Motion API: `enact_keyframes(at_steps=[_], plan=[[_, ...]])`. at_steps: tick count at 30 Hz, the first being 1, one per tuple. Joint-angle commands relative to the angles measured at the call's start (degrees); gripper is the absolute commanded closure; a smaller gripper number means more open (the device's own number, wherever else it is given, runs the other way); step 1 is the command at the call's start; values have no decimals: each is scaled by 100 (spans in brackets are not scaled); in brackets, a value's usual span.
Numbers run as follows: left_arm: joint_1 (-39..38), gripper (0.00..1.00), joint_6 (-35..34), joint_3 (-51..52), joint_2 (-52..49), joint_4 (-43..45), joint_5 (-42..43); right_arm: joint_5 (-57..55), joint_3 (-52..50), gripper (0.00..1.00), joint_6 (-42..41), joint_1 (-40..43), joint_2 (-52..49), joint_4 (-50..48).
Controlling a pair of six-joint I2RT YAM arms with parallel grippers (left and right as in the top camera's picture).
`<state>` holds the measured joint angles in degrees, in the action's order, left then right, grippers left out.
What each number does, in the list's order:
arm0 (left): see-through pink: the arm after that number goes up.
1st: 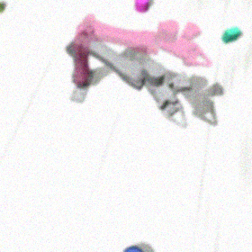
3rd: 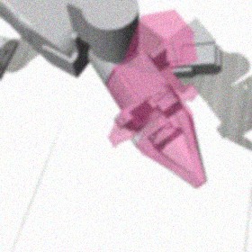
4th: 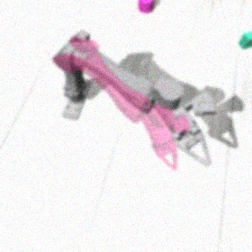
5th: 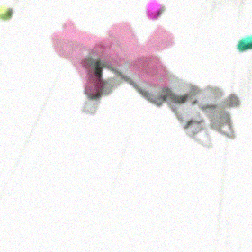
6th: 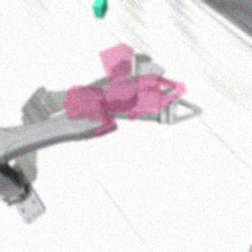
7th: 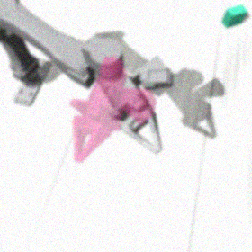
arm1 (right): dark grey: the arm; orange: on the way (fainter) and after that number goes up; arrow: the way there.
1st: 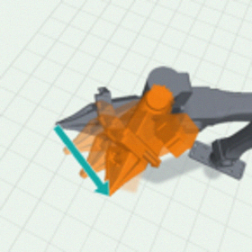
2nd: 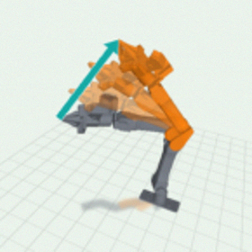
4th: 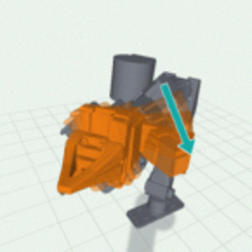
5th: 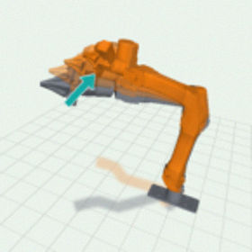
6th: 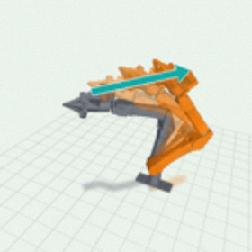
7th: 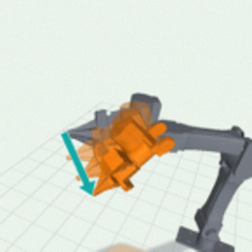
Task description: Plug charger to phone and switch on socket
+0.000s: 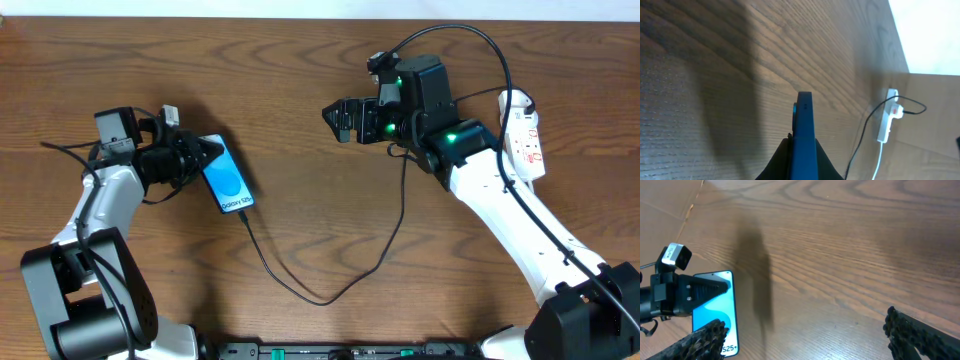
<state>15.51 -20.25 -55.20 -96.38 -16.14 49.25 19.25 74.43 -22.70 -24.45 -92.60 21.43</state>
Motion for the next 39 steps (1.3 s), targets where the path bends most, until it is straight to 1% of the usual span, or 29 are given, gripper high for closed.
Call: enact_keyframes(at_steps=[1, 13, 21, 27, 36, 39], plan=[[-122, 93, 118, -13, -13, -7, -59, -50, 61, 1, 118, -2, 50, 4], [-295, 92, 116, -13, -654, 11, -221, -50, 61, 1, 160, -2, 50, 28], [-295, 93, 118, -13, -662, 35, -245, -50, 61, 1, 162, -20, 50, 26], [-295, 92, 120, -13, -662, 31, -546, -50, 61, 1, 160, -20, 50, 26], [-295, 92, 142, -13, -662, 31, -702, -50, 61, 1, 162, -24, 50, 26], [-302, 93, 144, -13, -662, 7, -920, -50, 61, 1, 162, -31, 50, 28]])
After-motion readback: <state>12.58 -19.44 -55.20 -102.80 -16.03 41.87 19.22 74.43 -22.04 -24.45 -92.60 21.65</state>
